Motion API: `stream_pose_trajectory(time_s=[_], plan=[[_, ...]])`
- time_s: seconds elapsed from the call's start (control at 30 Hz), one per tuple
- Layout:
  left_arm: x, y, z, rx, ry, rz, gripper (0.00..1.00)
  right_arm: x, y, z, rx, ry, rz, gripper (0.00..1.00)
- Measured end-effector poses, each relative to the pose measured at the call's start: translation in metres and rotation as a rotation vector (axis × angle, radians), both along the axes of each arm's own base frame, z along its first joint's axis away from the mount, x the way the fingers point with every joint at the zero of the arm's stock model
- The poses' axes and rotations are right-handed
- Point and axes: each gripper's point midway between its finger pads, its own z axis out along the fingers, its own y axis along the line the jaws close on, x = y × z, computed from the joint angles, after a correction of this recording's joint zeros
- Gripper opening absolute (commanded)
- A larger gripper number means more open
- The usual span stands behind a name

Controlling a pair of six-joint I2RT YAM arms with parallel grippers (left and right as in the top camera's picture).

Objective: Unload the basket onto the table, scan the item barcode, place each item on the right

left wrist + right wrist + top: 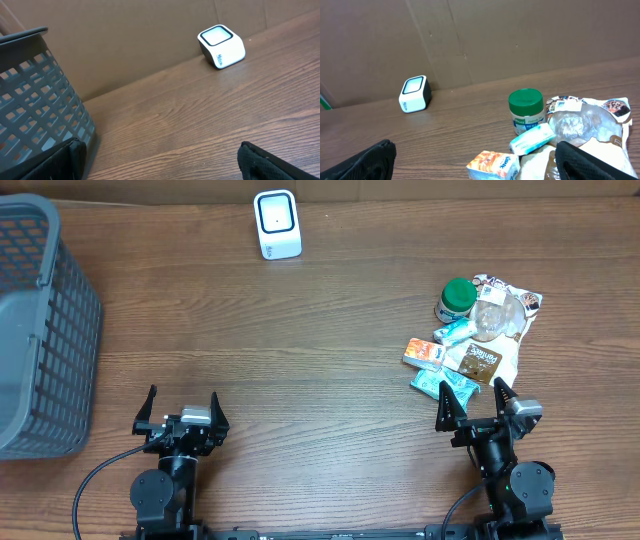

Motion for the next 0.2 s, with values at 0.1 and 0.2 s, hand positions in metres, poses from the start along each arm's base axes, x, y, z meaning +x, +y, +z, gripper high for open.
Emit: stream_pose_trajectory(time_s=[0.1,0.2], plan=[[0.0,0.0,0.0,0.0,0.0,0.0,1.0,0.0,0.0001,0.0,0.0,0.0,0.0,1.0],[0.0,0.0,0.0,0.0,0.0,0.0,0.99,0.0,0.0001,-0.0001,0.0,0.0,0.0,1.0]])
